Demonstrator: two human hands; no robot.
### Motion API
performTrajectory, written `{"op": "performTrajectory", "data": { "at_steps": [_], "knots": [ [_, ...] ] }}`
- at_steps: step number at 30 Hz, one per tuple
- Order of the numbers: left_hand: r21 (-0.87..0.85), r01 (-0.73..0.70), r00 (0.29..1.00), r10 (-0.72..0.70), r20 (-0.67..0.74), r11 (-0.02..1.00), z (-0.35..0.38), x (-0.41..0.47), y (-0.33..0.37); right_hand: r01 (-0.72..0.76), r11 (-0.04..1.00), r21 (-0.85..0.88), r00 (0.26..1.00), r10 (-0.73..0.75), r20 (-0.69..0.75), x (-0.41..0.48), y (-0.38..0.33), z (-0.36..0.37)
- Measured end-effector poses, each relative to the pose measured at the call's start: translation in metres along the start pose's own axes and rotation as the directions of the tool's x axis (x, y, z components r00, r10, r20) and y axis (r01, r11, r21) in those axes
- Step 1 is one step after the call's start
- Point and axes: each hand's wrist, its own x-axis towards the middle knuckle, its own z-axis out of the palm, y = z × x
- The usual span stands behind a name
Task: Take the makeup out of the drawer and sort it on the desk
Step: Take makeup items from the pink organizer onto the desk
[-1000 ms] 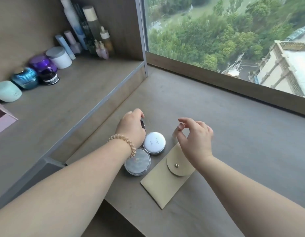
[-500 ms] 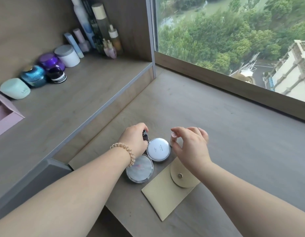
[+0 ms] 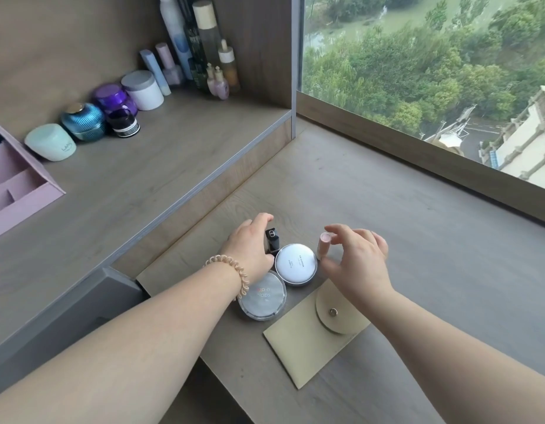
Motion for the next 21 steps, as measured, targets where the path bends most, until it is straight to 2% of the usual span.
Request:
{"op": "performTrajectory", "data": {
  "at_steps": [4,7,11,15,18,21],
  "knots": [
    [0.016,0.007,1.000,-0.006,-0.028,1.000,-0.006,-0.005,-0.006,-0.014,1.000,-0.003,1.000,0.015,0.022,-0.002,-0.003,-0.003],
    [0.016,-0.004,0.999,0.005,-0.048,1.000,-0.011,-0.010,-0.011,-0.004,1.000,-0.004,1.000,0.004,-0.014,-0.004,-0.009,-0.007],
    [0.012,0.003,0.997,-0.002,-0.083,1.000,-0.023,-0.020,-0.017,0.077,0.993,0.091,0.994,-0.069,-0.089,-0.006,-0.029,-0.020],
    [0.048,-0.012,0.980,0.021,-0.195,0.999,-0.051,-0.038,-0.031,0.239,0.961,0.141,0.967,-0.221,-0.129,0.001,-0.077,-0.019],
    [0.194,-0.002,0.943,0.066,-0.325,0.981,-0.073,-0.053,-0.046,0.312,0.939,0.144,0.950,-0.309,-0.045,0.007,-0.114,-0.007],
    [0.304,0.076,0.902,0.065,-0.427,0.950,-0.097,-0.071,-0.068,0.365,0.922,0.130,0.927,-0.373,0.046,0.010,-0.148,0.008]
  ]
}}
